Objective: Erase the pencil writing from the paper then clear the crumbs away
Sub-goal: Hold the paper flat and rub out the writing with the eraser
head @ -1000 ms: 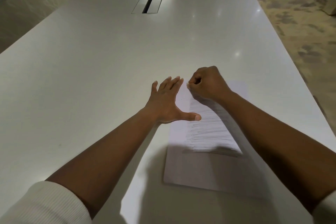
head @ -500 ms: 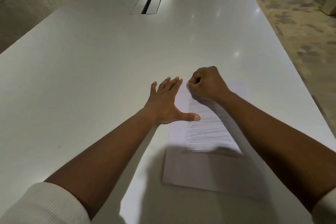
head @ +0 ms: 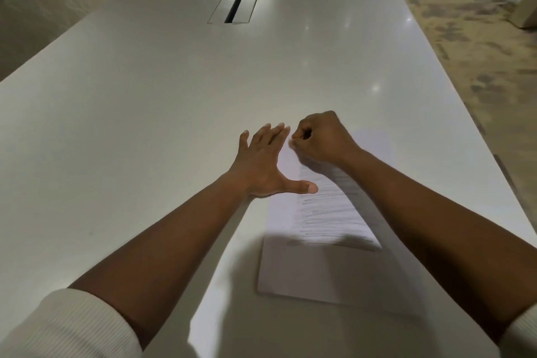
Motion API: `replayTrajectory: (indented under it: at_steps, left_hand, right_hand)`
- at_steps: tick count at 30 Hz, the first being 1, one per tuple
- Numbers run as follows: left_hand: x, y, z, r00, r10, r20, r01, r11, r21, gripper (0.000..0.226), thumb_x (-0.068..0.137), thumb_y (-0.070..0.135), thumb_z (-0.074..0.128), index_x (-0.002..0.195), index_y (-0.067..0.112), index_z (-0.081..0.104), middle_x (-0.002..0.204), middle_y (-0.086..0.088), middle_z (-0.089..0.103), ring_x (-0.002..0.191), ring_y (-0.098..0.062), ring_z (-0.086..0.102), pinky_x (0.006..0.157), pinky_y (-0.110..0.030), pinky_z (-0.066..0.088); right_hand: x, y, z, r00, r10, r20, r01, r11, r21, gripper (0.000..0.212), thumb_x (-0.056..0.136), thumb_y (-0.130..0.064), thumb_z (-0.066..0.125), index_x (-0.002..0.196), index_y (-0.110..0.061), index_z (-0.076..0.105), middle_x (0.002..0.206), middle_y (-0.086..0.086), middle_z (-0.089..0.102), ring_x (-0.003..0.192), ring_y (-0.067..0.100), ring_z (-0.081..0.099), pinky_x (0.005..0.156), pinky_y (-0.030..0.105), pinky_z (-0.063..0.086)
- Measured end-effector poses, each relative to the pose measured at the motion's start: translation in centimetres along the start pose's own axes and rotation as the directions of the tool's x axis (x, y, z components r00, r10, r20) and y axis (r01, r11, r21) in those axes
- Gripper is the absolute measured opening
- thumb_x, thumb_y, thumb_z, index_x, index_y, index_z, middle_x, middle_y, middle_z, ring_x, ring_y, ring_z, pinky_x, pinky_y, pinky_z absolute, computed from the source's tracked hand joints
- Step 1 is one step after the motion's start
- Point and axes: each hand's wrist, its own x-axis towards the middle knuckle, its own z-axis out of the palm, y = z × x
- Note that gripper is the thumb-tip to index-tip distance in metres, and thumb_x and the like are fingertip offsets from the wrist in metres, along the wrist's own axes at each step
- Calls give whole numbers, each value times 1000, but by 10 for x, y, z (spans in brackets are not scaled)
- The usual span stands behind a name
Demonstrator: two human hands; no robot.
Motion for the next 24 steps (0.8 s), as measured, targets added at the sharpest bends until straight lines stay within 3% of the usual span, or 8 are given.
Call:
replayTrajectory:
  at_steps: [2,4,9,13,15,17,20,24]
  left_hand:
    - [0,0,0,1000,4,2,-4,1000,7,154,41,114,26,165,28,-1,173,8,-3,158,-13,-13,125,-56,-10]
    - [0,0,-1,1000,4,8,-4,1000,8,154,40,114,26,165,28,-2,173,8,-4,158,-14,-13,125,-57,-10]
    - [0,0,-1,1000,3,7,-3,1000,18,152,42,113,26,165,27,-1,173,8,-4,158,-14,-13,124,-58,-10]
    - [0,0,0,1000,4,5,-4,1000,14,151,43,112,30,165,29,0,173,7,-2,158,-14,-12,125,-57,-10]
    - [0,0,0,1000,-1,11,1,1000,8,152,44,112,31,165,27,-2,173,8,-4,158,-14,-13,125,-56,-11]
    - [-1,0,-1,1000,-9,17,9,1000,10,152,45,111,32,165,26,-4,173,8,-5,158,-14,-13,124,-57,-11]
    - [-1,2,-2,999,-15,31,15,1000,6,152,45,110,33,165,25,-5,173,8,-6,158,-14,-15,124,-57,-11]
    - [1,2,-3,998,-23,60,21,999,27,151,43,111,30,164,31,-9,173,7,-10,157,-15,-18,123,-58,-13]
  right_hand:
    - [-4,-5,4,998,-31,61,28,999,43,10,75,-9,77,67,-5,72,66,4,70,60,10,61,54,7,41]
    - [-2,-5,2,995,-8,99,2,998,55,11,75,-9,78,67,-3,72,66,6,70,59,10,60,51,8,40]
    - [5,-8,5,998,42,-36,-43,998,-38,12,80,-10,72,71,-2,73,71,9,71,65,18,63,64,27,51]
    - [-2,-12,4,994,9,107,-14,999,43,11,76,-7,76,67,-3,72,65,5,68,51,2,55,51,7,38]
    - [-3,-5,-3,988,29,153,-36,998,43,10,75,-10,80,67,-6,73,63,-4,68,52,-4,57,51,4,39]
    - [-1,5,-11,995,56,79,-56,998,-5,9,76,-13,80,69,-9,75,66,-8,69,56,-4,60,56,6,42]
    - [0,14,-16,994,87,-66,-91,994,-62,10,80,-14,76,72,-8,75,73,-2,71,65,6,62,67,21,51]
    - [-13,7,-9,999,-21,27,22,997,-69,14,80,-15,75,66,-13,71,70,-6,67,64,8,61,60,14,44]
